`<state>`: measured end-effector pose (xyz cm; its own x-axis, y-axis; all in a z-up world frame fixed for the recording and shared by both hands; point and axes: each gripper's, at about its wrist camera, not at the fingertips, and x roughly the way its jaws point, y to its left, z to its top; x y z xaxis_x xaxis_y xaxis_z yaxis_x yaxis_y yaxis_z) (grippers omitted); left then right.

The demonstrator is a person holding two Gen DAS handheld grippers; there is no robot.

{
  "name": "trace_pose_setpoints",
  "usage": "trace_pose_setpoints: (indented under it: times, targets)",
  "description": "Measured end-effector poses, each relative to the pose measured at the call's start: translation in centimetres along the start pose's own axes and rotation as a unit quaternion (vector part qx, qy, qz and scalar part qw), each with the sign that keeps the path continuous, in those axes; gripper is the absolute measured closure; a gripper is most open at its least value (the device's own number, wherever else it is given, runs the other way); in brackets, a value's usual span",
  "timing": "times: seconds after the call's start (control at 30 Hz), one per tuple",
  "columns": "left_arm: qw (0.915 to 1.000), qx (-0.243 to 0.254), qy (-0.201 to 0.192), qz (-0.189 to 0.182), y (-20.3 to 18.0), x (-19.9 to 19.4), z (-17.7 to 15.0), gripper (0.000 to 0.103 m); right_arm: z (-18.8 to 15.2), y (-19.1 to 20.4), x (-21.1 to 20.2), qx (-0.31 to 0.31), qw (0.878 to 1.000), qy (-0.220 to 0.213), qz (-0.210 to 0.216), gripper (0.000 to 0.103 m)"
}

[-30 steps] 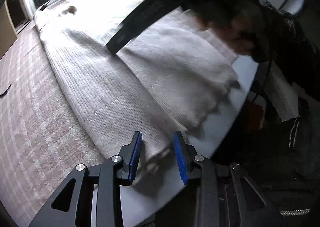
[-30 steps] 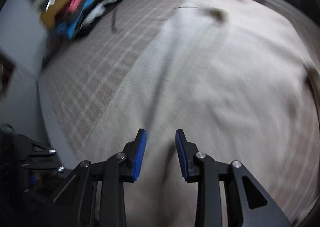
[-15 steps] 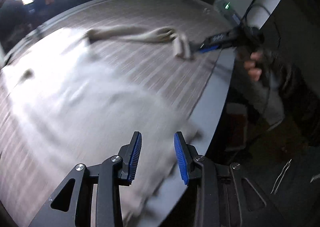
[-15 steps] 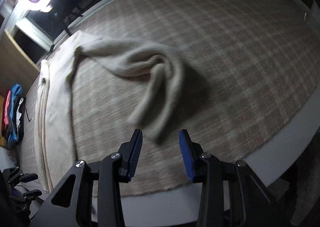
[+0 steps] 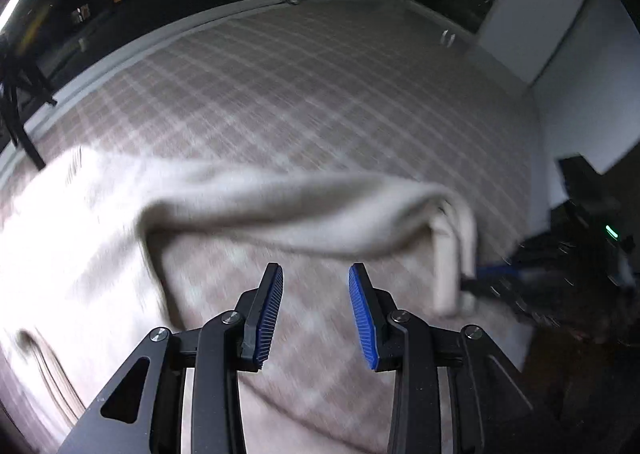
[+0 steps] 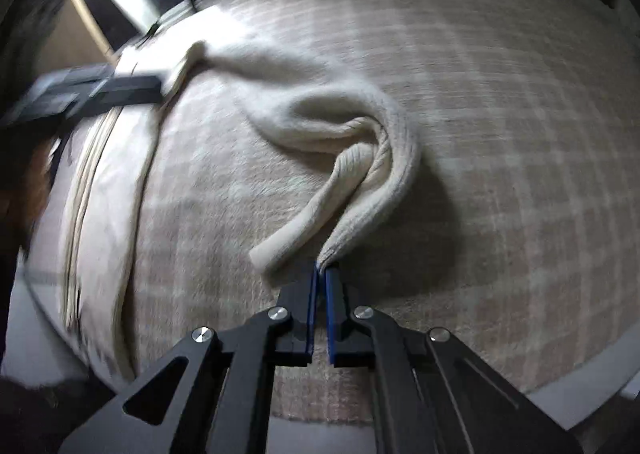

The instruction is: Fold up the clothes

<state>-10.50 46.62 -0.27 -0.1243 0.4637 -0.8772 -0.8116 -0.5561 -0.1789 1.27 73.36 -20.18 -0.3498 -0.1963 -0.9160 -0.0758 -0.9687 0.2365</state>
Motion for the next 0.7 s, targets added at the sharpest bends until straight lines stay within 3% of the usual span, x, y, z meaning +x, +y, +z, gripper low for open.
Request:
trace_pose_setpoints:
  times: [0.1, 0.2, 0.23, 0.27, 0.3, 0.37, 0.43, 0.5, 0.63, 0.7]
  targets:
    - [0.9999, -0.001, -0.004, -0.015, -0.1, -0.4, -0.4, 0.070, 0.5, -0.8, -3.5, -0.054, 0.999, -0.001, -0.009, 0.099]
    - [0.9995, 0.014, 0.005, -0.028, -1.0, -0.7, -1.4, 0.068, 1.5, -3.7, -8.3, -0.084, 0.992, -0.039, -0.085, 0.095]
    - [0.9992, 0.027, 0.010, -0.028, -1.7, -0.5, -1.5, 0.068, 1.7, -4.7, -8.8, -0.087, 0.992, -0.028, -0.088, 0.088]
    - [0.9988, 0.039, 0.011, -0.026, -2.4, -0.2, -1.3, 0.068, 1.9, -5.6, -8.8, -0.084, 0.993, -0.004, -0.086, 0.061]
    - [0.9983, 0.052, 0.011, -0.023, -3.0, 0.0, -1.1, 0.068, 1.9, -6.5, -8.8, -0.078, 0.992, 0.014, -0.099, 0.052]
    - [0.9969, 0.076, 0.011, -0.018, -4.2, 1.1, -0.4, 0.068, 1.8, -7.2, -9.1, -0.067, 0.989, -0.008, -0.135, 0.053]
    - [0.9956, 0.090, 0.014, -0.021, -4.9, 2.3, 0.3, 0.068, 1.2, -7.4, -8.9, -0.040, 0.996, -0.017, -0.077, 0.053]
    - [0.9941, 0.104, 0.017, -0.023, -5.5, 3.5, 0.9, 0.068, 0.3, -7.0, -8.0, -0.034, 0.998, -0.014, -0.049, 0.053]
    - [0.9906, 0.127, 0.033, -0.038, -6.7, 5.6, 1.1, 0.068, -0.3, -4.6, -4.1, -0.035, 0.999, 0.016, -0.004, 0.053]
    - [0.9882, 0.141, 0.039, -0.045, -7.6, 6.1, 1.0, 0.068, -0.7, -4.1, -2.2, -0.038, 0.999, 0.033, -0.012, 0.053]
